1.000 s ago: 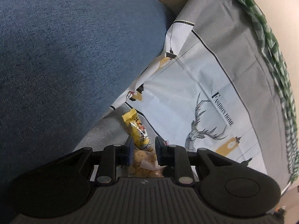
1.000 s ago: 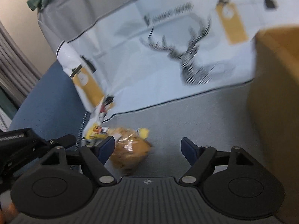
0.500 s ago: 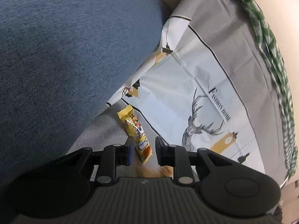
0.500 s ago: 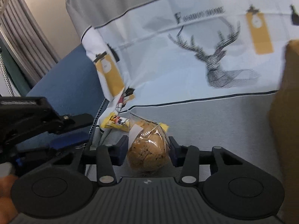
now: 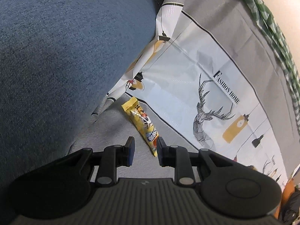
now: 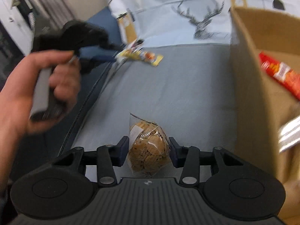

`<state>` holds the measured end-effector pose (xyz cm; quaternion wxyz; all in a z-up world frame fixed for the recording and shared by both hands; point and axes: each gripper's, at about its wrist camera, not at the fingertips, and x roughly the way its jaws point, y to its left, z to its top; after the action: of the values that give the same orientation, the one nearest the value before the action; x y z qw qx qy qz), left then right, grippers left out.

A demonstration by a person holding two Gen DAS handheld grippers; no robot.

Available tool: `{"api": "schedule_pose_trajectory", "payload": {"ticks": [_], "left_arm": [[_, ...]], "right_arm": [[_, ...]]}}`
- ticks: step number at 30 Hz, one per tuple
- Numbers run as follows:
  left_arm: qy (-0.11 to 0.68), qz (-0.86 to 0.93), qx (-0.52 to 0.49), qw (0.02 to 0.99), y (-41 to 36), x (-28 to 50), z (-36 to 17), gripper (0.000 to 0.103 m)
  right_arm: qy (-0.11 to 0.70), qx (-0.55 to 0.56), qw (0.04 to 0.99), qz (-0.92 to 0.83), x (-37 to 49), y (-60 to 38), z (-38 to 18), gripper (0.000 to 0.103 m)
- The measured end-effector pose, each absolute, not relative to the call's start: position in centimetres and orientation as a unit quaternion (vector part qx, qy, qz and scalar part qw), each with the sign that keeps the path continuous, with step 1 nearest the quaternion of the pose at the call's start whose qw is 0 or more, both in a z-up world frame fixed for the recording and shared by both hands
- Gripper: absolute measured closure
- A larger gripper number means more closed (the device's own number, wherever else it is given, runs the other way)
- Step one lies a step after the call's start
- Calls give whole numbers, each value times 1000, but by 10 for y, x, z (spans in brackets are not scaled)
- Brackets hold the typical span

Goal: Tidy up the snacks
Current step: 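Move both tools back to the remaining snacks on the sofa, then grasp the yellow candy stick with the left tool while the right tool grasps the cookie bag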

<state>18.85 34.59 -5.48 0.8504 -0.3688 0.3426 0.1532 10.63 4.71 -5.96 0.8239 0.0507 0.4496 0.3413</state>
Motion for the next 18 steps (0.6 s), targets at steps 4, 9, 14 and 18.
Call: {"api": "schedule_pose_trajectory", "payload": {"ticks": [4, 9, 14, 18], "left_arm": [[351, 160, -351, 853, 343, 191, -57, 74], [360, 169, -343, 851, 340, 198, -63, 59], [367, 177, -343, 846, 338, 206, -70, 46], [367, 177, -368, 836, 342, 213, -80, 42]], "right_arm": [[436, 67, 834, 333, 103, 48, -73, 49], [375, 12, 875, 307, 92, 63, -70, 22], [374, -51, 866, 327, 91, 77, -85, 13], [403, -73, 845, 345, 94, 84, -96, 12]]}}
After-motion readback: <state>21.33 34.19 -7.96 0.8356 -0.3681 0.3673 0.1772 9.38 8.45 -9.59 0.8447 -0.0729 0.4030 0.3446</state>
